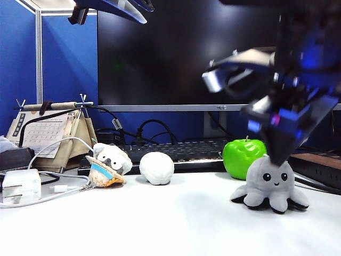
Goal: Place the tilting octopus upright.
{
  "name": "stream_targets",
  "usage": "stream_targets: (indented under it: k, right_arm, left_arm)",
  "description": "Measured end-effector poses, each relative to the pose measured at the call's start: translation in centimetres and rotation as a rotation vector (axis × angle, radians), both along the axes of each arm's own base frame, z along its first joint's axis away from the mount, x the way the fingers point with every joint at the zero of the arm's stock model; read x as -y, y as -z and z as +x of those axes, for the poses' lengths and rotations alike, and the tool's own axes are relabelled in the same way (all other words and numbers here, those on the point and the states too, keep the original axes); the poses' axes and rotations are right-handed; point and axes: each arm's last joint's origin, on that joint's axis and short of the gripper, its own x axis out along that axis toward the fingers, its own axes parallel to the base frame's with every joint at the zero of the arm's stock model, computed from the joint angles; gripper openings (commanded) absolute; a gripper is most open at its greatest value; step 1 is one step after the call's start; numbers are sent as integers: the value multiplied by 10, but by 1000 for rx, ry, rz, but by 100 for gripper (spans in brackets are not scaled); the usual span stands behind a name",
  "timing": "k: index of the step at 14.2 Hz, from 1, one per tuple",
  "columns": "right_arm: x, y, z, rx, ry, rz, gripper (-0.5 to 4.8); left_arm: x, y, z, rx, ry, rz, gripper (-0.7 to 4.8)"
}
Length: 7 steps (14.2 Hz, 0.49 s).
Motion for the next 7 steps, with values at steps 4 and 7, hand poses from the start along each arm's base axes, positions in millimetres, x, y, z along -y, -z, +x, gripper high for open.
stream_targets:
  k: [4, 7]
  right_arm:
    - [0, -48, 2, 73, 46, 0, -5]
    - [9, -112, -4, 194, 60, 130, -5]
  left_arm:
    - [0, 0, -1, -12, 15, -20, 98]
    - [0, -3, -2, -8, 25, -39, 97]
